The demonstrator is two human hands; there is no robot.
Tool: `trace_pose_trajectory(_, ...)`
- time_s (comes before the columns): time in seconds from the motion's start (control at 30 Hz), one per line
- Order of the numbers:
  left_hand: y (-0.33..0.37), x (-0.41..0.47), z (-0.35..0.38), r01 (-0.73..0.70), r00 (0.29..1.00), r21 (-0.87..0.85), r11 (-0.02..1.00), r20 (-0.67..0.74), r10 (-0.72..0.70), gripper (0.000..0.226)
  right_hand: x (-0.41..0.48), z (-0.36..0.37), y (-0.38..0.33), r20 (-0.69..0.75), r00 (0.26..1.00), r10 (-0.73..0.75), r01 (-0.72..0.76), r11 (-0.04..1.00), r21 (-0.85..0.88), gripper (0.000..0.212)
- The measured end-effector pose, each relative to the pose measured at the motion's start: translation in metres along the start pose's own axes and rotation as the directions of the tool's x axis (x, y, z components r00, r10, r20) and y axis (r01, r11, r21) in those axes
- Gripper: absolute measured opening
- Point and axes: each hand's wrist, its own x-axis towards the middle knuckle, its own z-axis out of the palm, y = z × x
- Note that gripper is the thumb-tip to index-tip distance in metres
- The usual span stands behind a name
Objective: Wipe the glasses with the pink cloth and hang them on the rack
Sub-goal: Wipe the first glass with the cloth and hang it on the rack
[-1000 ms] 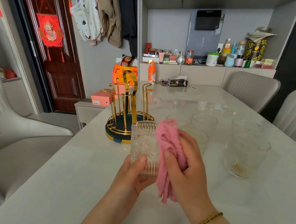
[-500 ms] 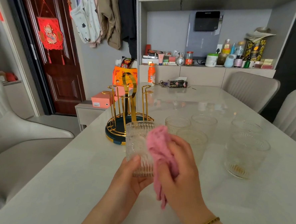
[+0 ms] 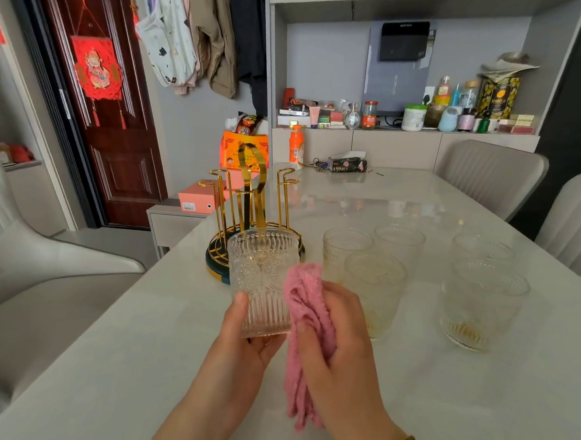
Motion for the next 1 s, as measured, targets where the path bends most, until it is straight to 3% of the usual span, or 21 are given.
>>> trace_pose_trajectory(0.23, 0.000, 0.000, 0.000, -0.026, 0.999, 0.177, 0.984, 0.047, 0.018, 0.039, 0.003, -0.003, 0.006, 0.002, 0.995, -0.102, 0.102, 0.993, -0.064, 0.041)
trace_pose_trajectory(0.33, 0.000, -0.001, 0.001, -0.050, 0.995, 0.281, 0.958, 0.093, 0.025, 0.052, 0.002, -0.001, 0.003, 0.037, 0.990, -0.138, 0.141, 0.987, -0.080, 0.038)
trace_pose_trajectory(0.47, -0.002, -0.004, 0.003, -0.093, 0.982, 0.266, 0.960, 0.182, 0.045, 0.078, 0.011, -0.015, -0.004, 0.031, 0.991, -0.132, 0.133, 0.991, -0.016, 0.038)
trace_pose_trajectory(0.57, -0.005, -0.005, 0.005, -0.047, 0.982, 0.219, 0.975, 0.188, 0.005, 0.089, 0.015, -0.022, -0.004, -0.046, 0.999, 0.016, -0.010, 0.994, 0.112, 0.026)
trace_pose_trajectory(0.67, -0.005, -0.003, 0.003, -0.013, 0.989, 0.175, 0.984, 0.150, -0.013, 0.091, 0.016, -0.021, 0.000, -0.016, 0.973, 0.229, -0.220, 0.952, 0.211, 0.017)
trace_pose_trajectory(0.77, -0.008, -0.001, 0.000, 0.012, 0.991, 0.116, 0.993, 0.133, -0.027, 0.067, 0.015, -0.022, 0.001, 0.005, 0.951, 0.310, -0.304, 0.928, 0.214, 0.011)
trace_pose_trajectory(0.83, -0.008, 0.001, -0.002, 0.010, 0.991, 0.068, 0.998, 0.130, -0.019, 0.054, 0.012, -0.018, -0.003, -0.022, 0.979, 0.205, -0.201, 0.972, 0.120, 0.004)
trace_pose_trajectory(0.9, -0.005, 0.001, -0.001, 0.009, 0.990, 0.103, 0.995, 0.136, -0.023, 0.052, 0.008, -0.011, -0.006, -0.013, 1.000, -0.005, 0.005, 0.999, -0.046, 0.004)
trace_pose_trajectory(1.0, -0.005, 0.000, 0.001, 0.005, 0.987, 0.196, 0.981, 0.156, -0.036, 0.067, 0.009, -0.012, -0.003, 0.012, 0.981, -0.195, 0.194, 0.964, -0.179, 0.027)
